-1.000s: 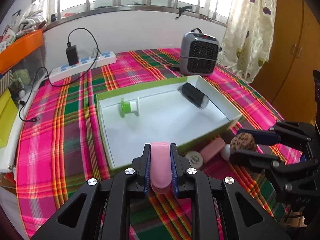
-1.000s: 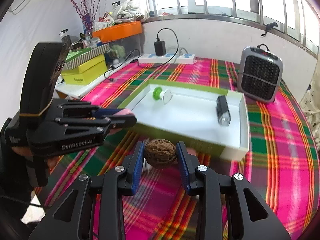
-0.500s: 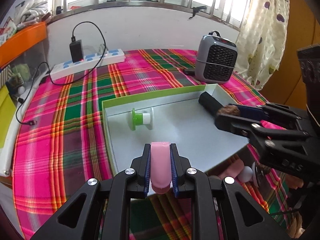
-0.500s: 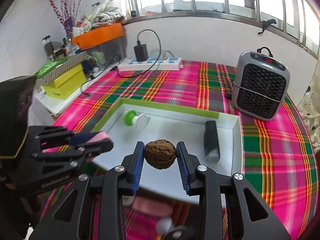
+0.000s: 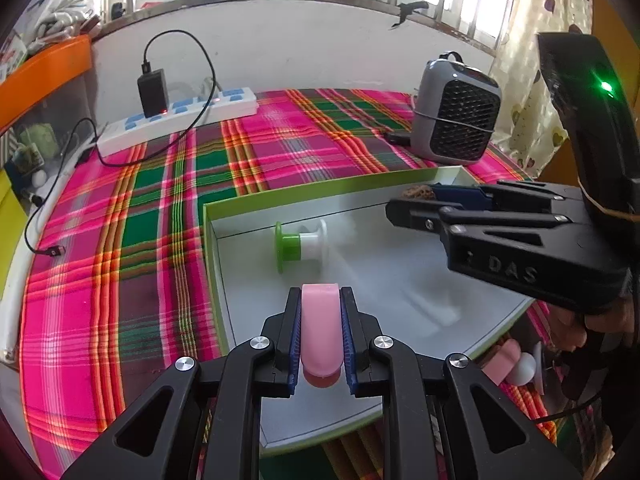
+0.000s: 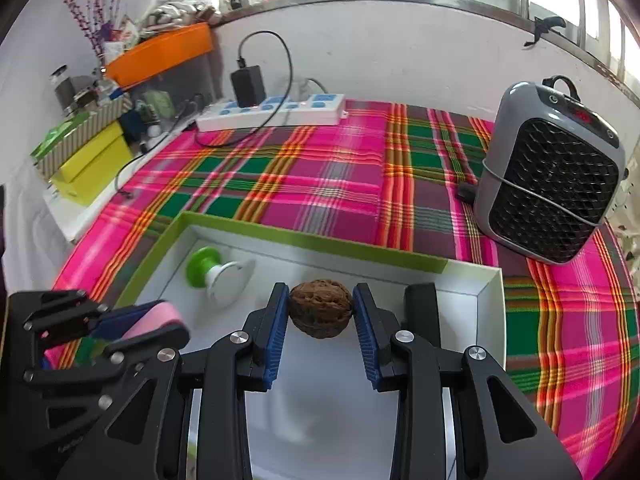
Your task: Organize objects
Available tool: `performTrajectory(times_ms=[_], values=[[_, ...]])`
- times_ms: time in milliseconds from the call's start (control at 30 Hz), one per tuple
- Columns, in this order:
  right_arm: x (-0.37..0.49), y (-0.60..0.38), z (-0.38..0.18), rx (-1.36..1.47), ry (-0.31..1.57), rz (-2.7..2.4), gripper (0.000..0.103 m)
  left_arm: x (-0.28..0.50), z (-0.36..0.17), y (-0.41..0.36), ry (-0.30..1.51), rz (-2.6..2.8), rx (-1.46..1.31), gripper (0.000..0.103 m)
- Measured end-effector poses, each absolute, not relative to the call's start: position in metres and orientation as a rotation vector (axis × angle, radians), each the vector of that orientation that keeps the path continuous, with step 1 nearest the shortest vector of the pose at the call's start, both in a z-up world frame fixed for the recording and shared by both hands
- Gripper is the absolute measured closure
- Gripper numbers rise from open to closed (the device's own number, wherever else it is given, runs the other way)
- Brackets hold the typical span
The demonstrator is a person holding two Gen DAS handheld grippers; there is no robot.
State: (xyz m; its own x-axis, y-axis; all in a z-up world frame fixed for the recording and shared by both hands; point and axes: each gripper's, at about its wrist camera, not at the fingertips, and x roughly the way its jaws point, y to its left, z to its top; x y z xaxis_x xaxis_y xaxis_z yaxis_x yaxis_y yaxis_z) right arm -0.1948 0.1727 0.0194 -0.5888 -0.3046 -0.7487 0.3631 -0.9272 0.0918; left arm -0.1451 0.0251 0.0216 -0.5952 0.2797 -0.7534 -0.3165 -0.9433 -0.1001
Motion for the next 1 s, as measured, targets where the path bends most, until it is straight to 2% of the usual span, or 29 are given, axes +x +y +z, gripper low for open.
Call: performTrajectory(times_ms=[1000], values=[[-0.225,0.159,0.003,1.303,0.192,-2.491,0.069,-0.157,0.014,0.026,0.055,2.544,-1.223,0.087]])
